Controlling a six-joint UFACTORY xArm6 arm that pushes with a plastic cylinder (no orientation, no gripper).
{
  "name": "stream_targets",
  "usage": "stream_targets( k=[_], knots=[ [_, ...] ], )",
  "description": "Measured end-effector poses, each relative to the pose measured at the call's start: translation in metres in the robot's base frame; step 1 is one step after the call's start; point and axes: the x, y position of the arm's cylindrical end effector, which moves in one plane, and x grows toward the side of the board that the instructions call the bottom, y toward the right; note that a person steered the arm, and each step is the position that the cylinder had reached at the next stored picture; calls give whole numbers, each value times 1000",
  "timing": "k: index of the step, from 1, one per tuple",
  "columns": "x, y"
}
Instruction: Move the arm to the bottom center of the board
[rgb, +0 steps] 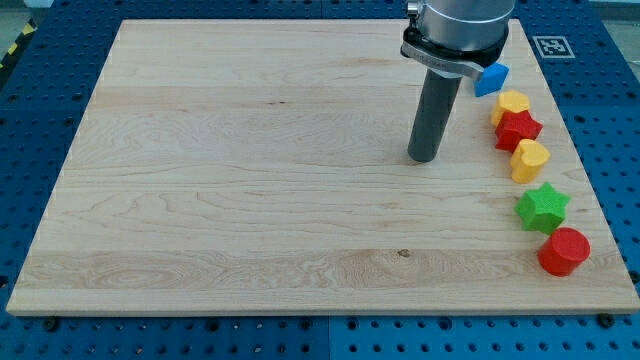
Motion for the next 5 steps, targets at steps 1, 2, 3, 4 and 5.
stream_targets(
  k=[1,2,3,4,5],
  knots=[
    [13,0],
    [41,0],
    [54,0],
    [54,1],
    [54,22]
  ],
)
